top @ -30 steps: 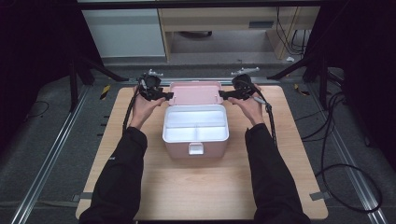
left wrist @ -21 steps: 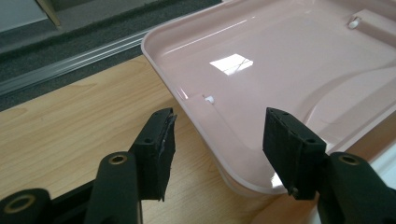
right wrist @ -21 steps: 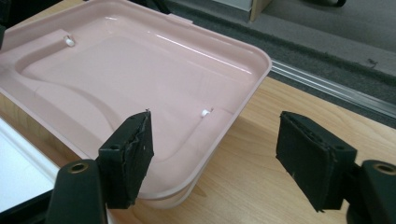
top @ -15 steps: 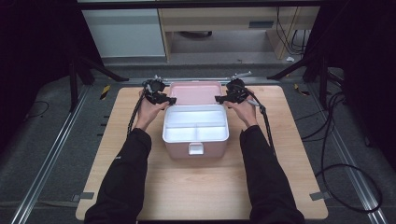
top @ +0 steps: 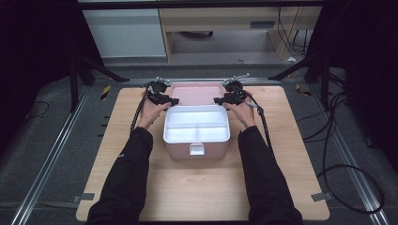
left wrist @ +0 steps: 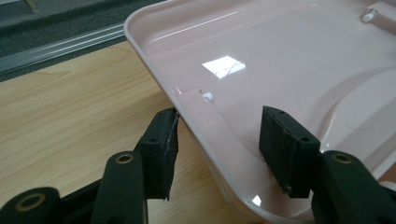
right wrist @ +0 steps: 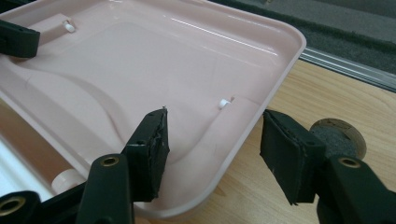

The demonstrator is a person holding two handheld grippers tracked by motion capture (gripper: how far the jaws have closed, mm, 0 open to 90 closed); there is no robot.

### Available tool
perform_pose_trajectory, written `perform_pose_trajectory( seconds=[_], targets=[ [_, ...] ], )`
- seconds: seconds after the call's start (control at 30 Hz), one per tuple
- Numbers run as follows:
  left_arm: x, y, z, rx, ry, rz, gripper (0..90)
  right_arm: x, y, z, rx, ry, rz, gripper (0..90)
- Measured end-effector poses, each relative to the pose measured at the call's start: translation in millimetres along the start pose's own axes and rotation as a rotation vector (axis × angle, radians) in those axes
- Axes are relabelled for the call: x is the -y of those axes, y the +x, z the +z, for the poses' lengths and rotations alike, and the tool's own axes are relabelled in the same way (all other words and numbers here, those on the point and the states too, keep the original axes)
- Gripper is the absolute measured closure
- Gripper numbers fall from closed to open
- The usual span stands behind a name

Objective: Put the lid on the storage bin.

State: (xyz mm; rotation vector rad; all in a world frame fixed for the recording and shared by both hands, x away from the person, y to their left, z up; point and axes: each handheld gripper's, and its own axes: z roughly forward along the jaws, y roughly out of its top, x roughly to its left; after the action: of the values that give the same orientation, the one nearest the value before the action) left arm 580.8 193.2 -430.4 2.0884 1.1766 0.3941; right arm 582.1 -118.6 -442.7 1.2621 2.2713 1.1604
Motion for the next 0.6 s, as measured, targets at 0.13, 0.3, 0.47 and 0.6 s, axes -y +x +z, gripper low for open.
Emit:
perform_pose_trajectory(
  seconds=[0.13, 0.3, 0.47, 0.6],
  targets=[
    [1.8, 2.5, 0.2, 0.021, -0.013, -0.016, 47.1, 1.0, -3.0, 3.2, -0.024, 0.004, 0.046, 43.3],
    [2.6, 5.8, -3.5, 0.033, -0.041, -0.028, 50.5, -0.3, -2.2, 0.1, -0.025, -0.001, 0.03, 45.6],
    [1.8, 4.3, -11.3, 0.028, -0.091, -0.009, 54.2, -3.3, -3.1, -9.2, -0.042, -0.035, 0.029, 46.5],
    [-2.3, 3.0, -26.0, 0.038, -0.141, -0.001, 56.0, -7.0, -2.0, -18.1, -0.041, -0.08, 0.024, 47.0]
  ],
)
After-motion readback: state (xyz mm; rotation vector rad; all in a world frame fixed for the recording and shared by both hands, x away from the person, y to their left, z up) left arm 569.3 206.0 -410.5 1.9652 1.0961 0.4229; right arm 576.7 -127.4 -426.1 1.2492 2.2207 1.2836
